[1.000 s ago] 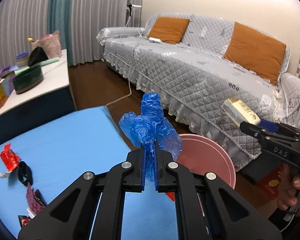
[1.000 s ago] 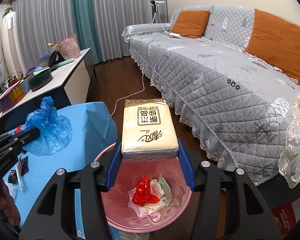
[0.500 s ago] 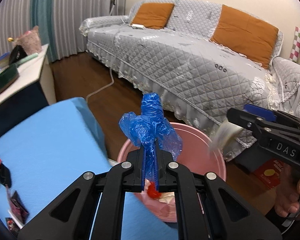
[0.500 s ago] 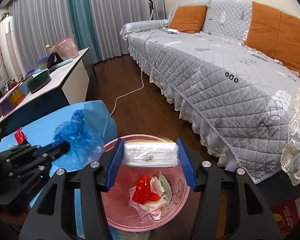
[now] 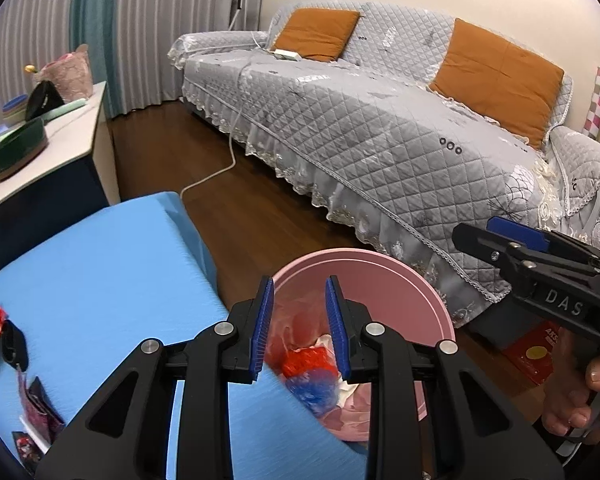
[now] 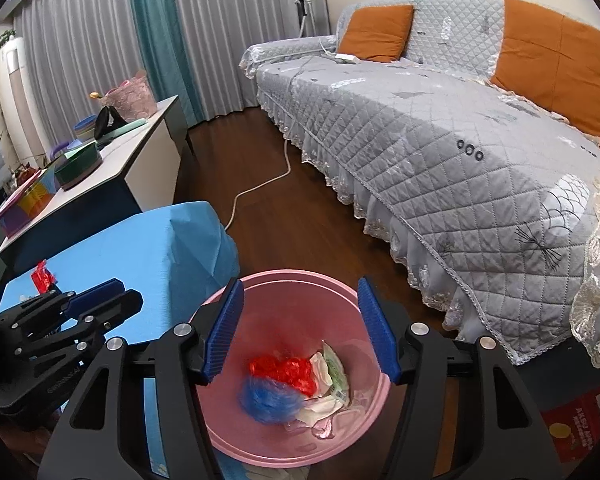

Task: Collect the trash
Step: 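Move both open tools back over the table, then grasp pink patterned packet with right tool while left tool grasps red-white carton, then carry carton over bucket with left tool while right tool carries pink packet, then open both tools to drop the carton and pink packet into the bucket, then move both open tools back over the table, then grasp black-red wrapper with left tool while right tool grasps clear plastic tubes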

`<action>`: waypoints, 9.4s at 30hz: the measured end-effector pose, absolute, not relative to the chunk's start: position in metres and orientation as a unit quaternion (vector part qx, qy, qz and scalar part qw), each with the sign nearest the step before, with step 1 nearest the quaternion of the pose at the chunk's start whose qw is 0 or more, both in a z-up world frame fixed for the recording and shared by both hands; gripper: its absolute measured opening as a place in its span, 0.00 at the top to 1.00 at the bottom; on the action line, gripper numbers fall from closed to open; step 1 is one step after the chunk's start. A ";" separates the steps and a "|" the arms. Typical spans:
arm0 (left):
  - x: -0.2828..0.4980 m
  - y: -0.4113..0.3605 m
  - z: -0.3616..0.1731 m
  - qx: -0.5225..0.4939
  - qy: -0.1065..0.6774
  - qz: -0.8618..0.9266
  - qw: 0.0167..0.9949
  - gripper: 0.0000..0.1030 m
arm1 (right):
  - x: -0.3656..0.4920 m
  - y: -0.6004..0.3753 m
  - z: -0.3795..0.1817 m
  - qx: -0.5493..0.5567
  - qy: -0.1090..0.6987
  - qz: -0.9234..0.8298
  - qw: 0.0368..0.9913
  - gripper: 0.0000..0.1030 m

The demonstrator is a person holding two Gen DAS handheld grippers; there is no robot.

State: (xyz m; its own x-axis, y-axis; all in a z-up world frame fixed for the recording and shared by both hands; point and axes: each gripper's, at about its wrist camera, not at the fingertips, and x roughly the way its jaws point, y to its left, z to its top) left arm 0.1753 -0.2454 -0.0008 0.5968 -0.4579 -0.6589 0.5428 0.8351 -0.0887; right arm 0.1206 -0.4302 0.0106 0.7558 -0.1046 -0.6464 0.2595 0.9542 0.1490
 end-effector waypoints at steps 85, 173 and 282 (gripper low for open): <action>0.260 0.123 -0.069 -0.183 0.445 0.016 0.877 0.52 | 0.233 -0.095 -0.055 0.011 0.393 0.241 0.887 0.86; 0.174 -0.063 0.046 -0.025 0.314 -0.109 0.943 0.78 | 0.138 -0.277 0.041 0.055 0.280 0.040 0.958 0.88; 0.150 0.068 -0.050 -0.072 0.457 -0.036 0.886 0.62 | 0.165 -0.119 -0.025 0.004 0.373 0.201 0.906 0.69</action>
